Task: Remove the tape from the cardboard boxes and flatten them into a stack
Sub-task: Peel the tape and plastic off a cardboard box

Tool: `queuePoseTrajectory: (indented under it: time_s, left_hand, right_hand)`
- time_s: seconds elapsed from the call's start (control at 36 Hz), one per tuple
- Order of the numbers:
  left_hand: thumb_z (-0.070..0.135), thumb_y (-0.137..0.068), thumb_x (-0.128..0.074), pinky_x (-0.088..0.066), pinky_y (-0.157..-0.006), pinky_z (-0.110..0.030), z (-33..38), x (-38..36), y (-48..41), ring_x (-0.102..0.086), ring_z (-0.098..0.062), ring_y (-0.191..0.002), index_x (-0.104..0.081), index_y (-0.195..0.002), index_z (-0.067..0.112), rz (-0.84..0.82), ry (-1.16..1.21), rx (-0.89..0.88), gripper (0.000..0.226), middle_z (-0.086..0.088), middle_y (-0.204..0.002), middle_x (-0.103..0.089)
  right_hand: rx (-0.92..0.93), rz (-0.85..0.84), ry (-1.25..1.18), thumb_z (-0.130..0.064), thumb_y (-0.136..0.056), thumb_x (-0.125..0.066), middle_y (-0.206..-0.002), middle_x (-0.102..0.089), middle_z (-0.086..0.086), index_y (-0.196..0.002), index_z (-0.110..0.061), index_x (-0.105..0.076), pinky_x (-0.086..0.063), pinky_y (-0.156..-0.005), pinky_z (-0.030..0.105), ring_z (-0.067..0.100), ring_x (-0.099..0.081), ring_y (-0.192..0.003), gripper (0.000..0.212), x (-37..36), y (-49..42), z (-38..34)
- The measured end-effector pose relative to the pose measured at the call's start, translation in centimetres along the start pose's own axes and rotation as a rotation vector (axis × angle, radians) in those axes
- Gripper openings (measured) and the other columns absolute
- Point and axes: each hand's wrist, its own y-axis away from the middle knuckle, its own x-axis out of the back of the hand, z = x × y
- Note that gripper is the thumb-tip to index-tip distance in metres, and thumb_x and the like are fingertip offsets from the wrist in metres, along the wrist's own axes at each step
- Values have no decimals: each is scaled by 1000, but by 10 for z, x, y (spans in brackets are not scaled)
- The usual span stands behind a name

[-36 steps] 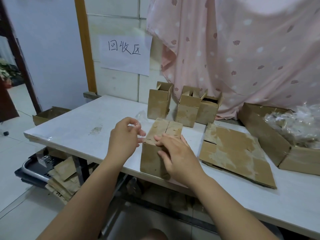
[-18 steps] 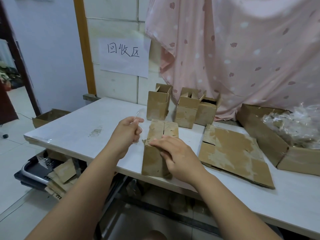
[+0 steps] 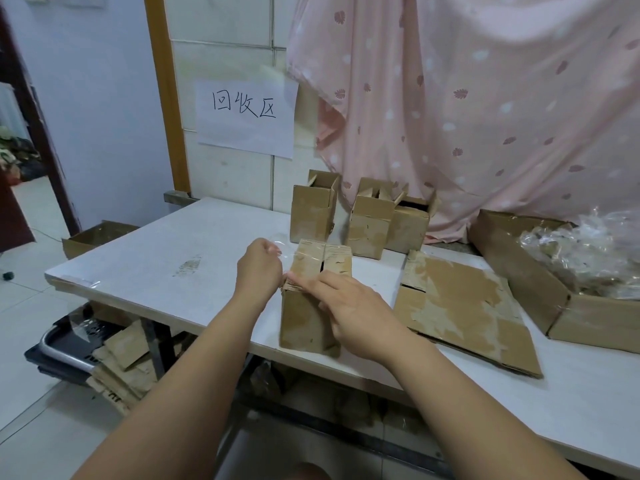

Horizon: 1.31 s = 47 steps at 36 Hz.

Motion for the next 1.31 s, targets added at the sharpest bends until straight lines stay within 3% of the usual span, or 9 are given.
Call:
queuePoseTrajectory:
  time_s: [0.19, 0.28, 0.39, 0.58, 0.72, 0.83, 0.92, 1.08, 1.31]
  left_hand:
    - [10, -90, -39, -14, -37, -15, 18, 44, -18, -19, -9, -35, -53, -83, 11, -222, 380, 303, 15, 3, -48, -27]
    - [24, -91, -36, -14, -37, -15, 20, 52, -15, -16, -8, -36, -53, -85, 8, -372, 434, 296, 25, 4, -53, -21]
    - [42, -88, -40, -15, -40, -18, 22, 56, -10, -16, -8, -39, -60, -101, 5, -510, 657, 357, 45, 5, -54, -19]
    - [35, -81, -72, -28, -51, -24, 31, 45, 1, -33, -13, -52, -65, -89, -2, -251, -14, -85, 39, -7, -73, -46]
    - [32, -97, -46, -44, -75, -30, 45, 43, -5, -55, -16, -85, -60, -96, 8, -117, 121, -74, 28, -4, -96, -59]
    - [33, -102, -31, -49, -79, -32, 48, 42, -4, -67, -19, -83, -50, -98, 9, -244, 359, 6, 31, -8, -87, -69]
    - [41, -100, -36, -51, -80, -36, 46, 38, -5, -63, -18, -79, -49, -95, 15, -226, 229, -48, 30, -5, -81, -57]
    - [50, -74, -73, -39, -78, -27, 32, 33, -11, -47, -20, -98, -31, -133, 18, -255, -499, -261, 79, -5, -134, -36]
    - [46, -97, -40, -37, -71, -28, 35, 24, -31, -54, -25, -92, -57, -113, 7, -325, -990, -269, 46, -11, -101, -57]
  right_hand:
    - [-76, -35, -149, -8, -87, -42, -119, -42, -11, -137, -40, -41, -41, -88, 33, 10, -40, -110, 59, 12, 5, 0]
    - [-96, 37, -156, -38, -87, -52, -115, -45, -13, -127, -38, -47, -41, -90, 33, 10, -44, -108, 40, 7, 5, -6]
    - [-147, 207, -174, -72, -73, -43, -100, -45, -13, -107, -27, -55, -34, -93, 33, 7, -37, -90, 57, -10, 0, -11]
    - [-235, 347, -256, -42, -70, -51, -87, -43, -16, -88, -28, -48, -33, -100, 38, 8, -40, -85, 23, -17, -3, -14]
    - [-291, 255, -310, -36, -67, -41, -91, -31, -17, -122, -38, -56, -7, -117, 41, 0, -27, -90, 57, -9, 0, -6]
    - [-289, 266, -350, -41, -77, -54, -107, -36, -13, -116, -38, -62, -19, -113, 38, 4, -29, -105, 40, -8, -2, -1]
    - [-282, 246, -364, -46, -81, -64, -125, -37, -15, -106, -35, -62, -24, -111, 36, 8, -25, -127, 28, -10, -4, 4]
    - [-206, 141, -407, -37, -82, -67, -120, -37, -22, -106, -34, -61, -20, -97, 19, 3, -24, -124, 24, -4, -4, 11]
    - [-175, 126, -369, -39, -84, -65, -121, -36, -23, -118, -40, -54, -21, -99, 21, 3, -24, -124, 36, -3, -6, 16]
